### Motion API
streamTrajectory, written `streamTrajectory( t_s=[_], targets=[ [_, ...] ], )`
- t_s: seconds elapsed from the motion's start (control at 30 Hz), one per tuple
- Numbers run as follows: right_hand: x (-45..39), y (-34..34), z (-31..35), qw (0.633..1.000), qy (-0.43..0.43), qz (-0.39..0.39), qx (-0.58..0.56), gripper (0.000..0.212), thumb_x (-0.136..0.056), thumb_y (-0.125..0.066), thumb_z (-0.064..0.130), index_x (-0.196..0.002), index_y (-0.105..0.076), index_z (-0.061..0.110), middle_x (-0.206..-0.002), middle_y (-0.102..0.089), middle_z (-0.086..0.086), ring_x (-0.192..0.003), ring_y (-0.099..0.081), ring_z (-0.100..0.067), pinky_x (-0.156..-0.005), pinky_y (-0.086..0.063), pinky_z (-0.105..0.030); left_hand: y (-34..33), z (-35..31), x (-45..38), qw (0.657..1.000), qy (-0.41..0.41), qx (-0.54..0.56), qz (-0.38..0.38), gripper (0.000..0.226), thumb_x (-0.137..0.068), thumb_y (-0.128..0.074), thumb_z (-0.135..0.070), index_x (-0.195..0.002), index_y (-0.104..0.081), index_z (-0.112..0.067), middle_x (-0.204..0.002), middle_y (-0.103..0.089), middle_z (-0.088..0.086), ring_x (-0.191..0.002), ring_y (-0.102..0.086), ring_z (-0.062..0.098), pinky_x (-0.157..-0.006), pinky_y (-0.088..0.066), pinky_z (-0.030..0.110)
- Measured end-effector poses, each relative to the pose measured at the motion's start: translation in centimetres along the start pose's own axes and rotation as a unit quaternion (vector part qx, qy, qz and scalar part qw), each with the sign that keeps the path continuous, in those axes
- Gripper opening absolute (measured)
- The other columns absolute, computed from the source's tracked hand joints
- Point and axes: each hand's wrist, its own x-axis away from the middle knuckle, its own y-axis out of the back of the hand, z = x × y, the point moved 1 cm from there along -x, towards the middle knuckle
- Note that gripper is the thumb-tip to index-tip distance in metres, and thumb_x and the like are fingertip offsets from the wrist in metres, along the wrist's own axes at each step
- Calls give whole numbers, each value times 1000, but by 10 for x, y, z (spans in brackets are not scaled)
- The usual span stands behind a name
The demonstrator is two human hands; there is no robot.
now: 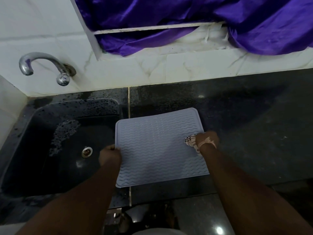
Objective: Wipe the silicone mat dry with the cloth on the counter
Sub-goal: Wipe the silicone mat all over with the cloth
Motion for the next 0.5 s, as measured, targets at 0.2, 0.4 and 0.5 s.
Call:
streamTrajectory(
  t_s=[0.2, 0.4, 0.5],
  targets=[
    [-8, 10, -3, 1000, -6, -23, -7, 37, -91, -64, 16, -119, -63, -9, -125, -64, -25, -116, -63, -38, -95, -51, -40, -10, -6, 6, 1000, -5, 7, 2, 20, -92, -69, -22, -110, -75, -21, -111, -73, 4, -102, -66, 26, -84, -53, 35],
    [14, -5, -17, 986, 133, -96, 35, 45, -91, -62, 33, -125, -51, 6, -131, -44, -25, -108, -55, -42, -91, -49, -43, -10, -7, 3, 1000, -18, -14, 13, 19, -89, -72, -22, -107, -70, -20, -103, -72, 2, -93, -65, 23, -80, -50, 35],
    [35, -21, -26, 960, 221, -51, 163, 63, -85, -62, 60, -129, -50, 16, -132, -43, -18, -113, -52, -38, -94, -48, -44, -11, -5, 8, 998, -53, -23, -2, 27, -88, -72, -19, -115, -66, -20, -101, -71, -1, -90, -65, 19, -77, -47, 33]
  ],
)
